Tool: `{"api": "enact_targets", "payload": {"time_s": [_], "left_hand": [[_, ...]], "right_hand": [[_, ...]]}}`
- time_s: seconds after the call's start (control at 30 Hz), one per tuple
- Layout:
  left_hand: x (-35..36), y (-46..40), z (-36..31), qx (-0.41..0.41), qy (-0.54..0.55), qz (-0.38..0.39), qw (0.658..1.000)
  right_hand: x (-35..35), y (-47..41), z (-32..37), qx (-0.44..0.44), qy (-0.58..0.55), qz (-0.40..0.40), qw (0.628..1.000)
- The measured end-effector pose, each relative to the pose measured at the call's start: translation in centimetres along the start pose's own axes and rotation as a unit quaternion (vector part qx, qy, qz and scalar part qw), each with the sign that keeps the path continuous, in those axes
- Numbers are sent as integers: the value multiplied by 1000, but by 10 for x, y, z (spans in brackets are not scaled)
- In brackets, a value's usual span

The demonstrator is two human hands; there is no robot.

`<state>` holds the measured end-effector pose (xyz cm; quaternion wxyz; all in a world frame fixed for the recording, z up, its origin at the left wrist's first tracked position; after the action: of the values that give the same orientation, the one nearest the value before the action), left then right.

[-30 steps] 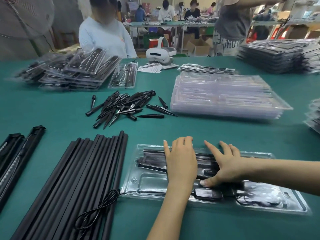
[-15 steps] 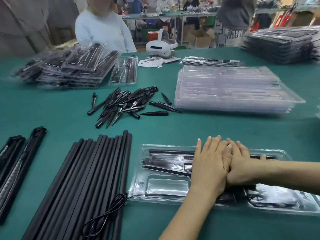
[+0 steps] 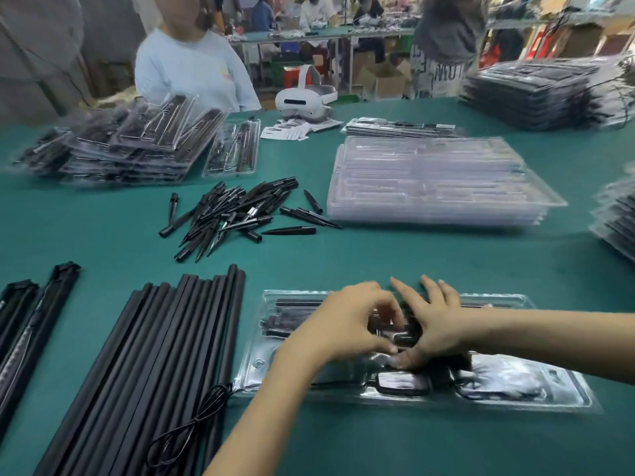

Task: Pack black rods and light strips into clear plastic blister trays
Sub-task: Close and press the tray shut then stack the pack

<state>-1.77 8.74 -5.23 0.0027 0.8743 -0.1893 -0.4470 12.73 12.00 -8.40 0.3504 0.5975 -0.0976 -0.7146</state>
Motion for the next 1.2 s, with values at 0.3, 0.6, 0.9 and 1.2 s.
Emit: {"api": "enact_targets", "payload": {"time_s": [0.3,0.6,0.9,1.2], "left_hand": [[17,-2,6,-55,18,70,996],[18,-3,11,-54,48,92,993],[19,-5,14,-49,55,96,993],[7,-14,3,-34,5,149,988]], "right_hand": [[-7,0,3,-25,-40,-2,999],[-3,0,-4,-46,-34,-21,998],[0,2,-3,-22,-8,-19,1000],[0,0,1,6,3,-22,1000]]}}
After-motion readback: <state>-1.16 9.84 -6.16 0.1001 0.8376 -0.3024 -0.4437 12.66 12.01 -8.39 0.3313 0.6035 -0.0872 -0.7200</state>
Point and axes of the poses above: each hand's wrist, its own y-axis away from the middle knuckle, its own x-axis out of the palm, z = x × y, the point moved 3 cm from there along -y, towards the middle knuckle, and after that the axes turned 11 degrees about -x, right-handed, at the moved point
